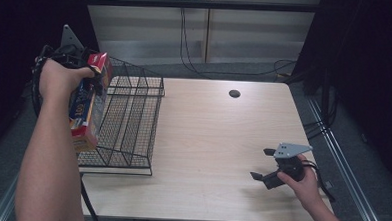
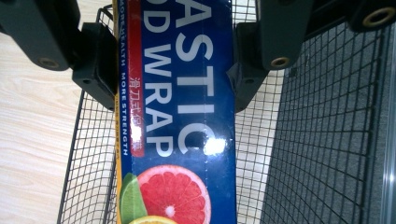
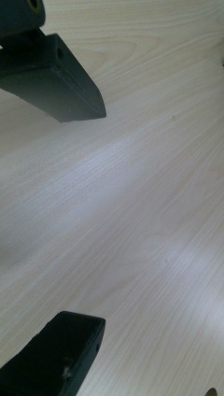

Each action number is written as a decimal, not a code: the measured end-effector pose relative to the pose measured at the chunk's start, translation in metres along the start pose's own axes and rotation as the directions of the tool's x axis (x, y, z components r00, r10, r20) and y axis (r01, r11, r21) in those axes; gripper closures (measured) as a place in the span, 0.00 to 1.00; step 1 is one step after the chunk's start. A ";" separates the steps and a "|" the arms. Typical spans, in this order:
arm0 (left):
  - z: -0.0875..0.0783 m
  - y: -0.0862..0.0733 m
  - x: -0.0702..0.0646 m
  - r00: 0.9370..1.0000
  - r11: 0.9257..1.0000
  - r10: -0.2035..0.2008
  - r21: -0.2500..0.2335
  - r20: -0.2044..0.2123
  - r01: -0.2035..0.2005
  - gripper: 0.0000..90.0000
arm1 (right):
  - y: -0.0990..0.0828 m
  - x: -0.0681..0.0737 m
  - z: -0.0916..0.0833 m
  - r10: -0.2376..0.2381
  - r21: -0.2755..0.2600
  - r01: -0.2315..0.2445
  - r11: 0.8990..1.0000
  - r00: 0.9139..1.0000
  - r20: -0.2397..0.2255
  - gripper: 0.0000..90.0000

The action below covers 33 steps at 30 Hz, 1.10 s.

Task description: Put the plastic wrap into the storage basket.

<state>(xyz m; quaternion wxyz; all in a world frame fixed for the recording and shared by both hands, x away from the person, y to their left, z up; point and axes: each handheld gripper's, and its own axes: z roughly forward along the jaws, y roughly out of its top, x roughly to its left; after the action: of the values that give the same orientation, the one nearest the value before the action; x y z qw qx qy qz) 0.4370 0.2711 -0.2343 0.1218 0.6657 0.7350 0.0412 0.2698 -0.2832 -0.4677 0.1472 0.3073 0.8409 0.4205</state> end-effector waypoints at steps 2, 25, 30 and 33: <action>0.001 0.000 0.000 1.000 1.000 -0.016 0.000 -0.002 0.016 0.49 | 0.000 0.000 0.000 -0.001 0.000 0.001 1.000 1.000 0.000 0.02; 0.030 0.002 0.015 0.999 0.999 -0.023 0.044 -0.028 0.024 0.49 | -0.001 0.000 0.002 0.002 0.006 -0.002 1.000 1.000 -0.006 0.02; 0.036 0.001 0.016 0.999 0.999 -0.038 0.036 -0.035 0.039 0.49 | -0.001 0.000 0.002 0.003 0.008 -0.003 1.000 1.000 -0.004 0.02; 0.040 0.001 0.017 0.998 0.998 -0.048 0.043 -0.031 0.049 0.49 | -0.001 0.000 0.002 0.003 0.009 -0.003 1.000 1.000 -0.007 0.02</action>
<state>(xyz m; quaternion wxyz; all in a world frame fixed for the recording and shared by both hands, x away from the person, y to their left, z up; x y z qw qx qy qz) 0.4459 0.2840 -0.2751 0.0971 0.6494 0.7535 0.0318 0.2704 -0.2820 -0.4700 0.1421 0.3076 0.8429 0.4180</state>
